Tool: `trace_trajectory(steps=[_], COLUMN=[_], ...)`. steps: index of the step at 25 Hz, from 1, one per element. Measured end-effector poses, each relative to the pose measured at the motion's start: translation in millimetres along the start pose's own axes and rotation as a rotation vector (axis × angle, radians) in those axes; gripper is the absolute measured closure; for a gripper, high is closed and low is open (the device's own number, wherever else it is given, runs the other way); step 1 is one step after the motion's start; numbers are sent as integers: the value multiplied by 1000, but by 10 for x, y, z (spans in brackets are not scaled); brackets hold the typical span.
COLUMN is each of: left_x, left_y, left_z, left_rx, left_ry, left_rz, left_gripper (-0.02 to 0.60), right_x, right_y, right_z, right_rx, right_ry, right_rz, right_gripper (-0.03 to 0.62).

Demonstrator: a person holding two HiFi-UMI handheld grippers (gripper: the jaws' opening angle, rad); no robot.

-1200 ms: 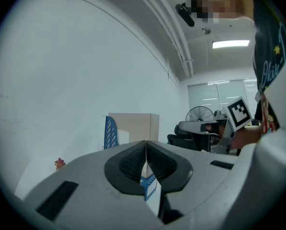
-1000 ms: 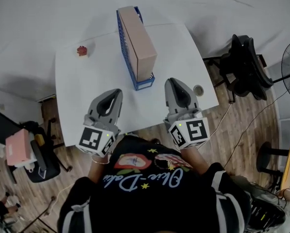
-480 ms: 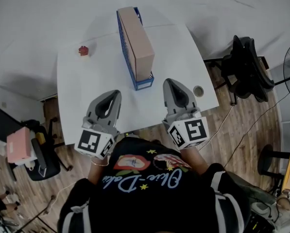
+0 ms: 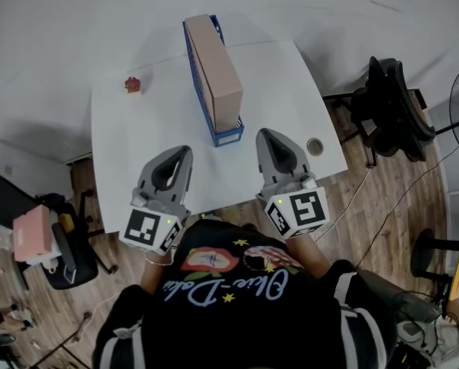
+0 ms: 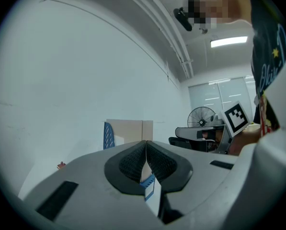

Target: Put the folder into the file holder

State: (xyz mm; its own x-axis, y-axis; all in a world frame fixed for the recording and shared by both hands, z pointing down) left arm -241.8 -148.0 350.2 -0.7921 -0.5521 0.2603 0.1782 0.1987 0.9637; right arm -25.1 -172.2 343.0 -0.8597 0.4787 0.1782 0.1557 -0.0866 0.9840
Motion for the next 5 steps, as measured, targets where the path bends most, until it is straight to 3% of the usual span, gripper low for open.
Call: trace_trajectory(steps=[5], left_x=[27], left_y=[0], left_z=[-5], left_rx=[10], left_ry=[-8], left_rz=[16], left_gripper=[577], right_x=[-1], right_y=[-14], right_z=[-33], right_rx=[-1], right_ry=[-3], right_rz=[10], right_gripper=[595])
Point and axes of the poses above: the fingertips, and each gripper's own axes: z backward along the fingers, x to its left, y out of its underside, the point moved 7 cm from there along z, backward along the fingers, and after that the axes turned 13 degrees about z, right-handed, at the moved point
